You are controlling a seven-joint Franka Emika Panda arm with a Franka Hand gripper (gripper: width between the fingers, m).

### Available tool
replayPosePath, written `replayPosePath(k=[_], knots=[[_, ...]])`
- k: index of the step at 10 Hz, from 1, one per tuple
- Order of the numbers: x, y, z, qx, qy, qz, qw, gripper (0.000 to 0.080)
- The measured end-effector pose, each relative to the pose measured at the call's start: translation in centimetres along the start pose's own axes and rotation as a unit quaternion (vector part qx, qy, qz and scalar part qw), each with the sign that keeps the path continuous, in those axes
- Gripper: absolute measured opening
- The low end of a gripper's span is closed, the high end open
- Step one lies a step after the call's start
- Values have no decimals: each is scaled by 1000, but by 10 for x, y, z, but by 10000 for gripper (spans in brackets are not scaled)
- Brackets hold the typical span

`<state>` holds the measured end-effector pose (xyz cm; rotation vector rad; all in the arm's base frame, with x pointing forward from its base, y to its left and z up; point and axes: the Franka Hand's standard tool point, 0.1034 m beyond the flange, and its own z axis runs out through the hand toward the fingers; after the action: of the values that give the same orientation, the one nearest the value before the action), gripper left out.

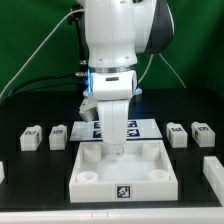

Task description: Assemble one leg

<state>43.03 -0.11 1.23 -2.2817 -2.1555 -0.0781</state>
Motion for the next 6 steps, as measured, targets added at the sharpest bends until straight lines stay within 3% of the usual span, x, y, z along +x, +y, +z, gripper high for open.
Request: replayPosePath(k=[1,2,3,6], knots=[[0,0,0,0,0,0,1000,353],[0,0,0,0,0,0,1000,160],[0,0,0,0,0,1,1000,57],[-1,0,0,0,0,3,1000,57]])
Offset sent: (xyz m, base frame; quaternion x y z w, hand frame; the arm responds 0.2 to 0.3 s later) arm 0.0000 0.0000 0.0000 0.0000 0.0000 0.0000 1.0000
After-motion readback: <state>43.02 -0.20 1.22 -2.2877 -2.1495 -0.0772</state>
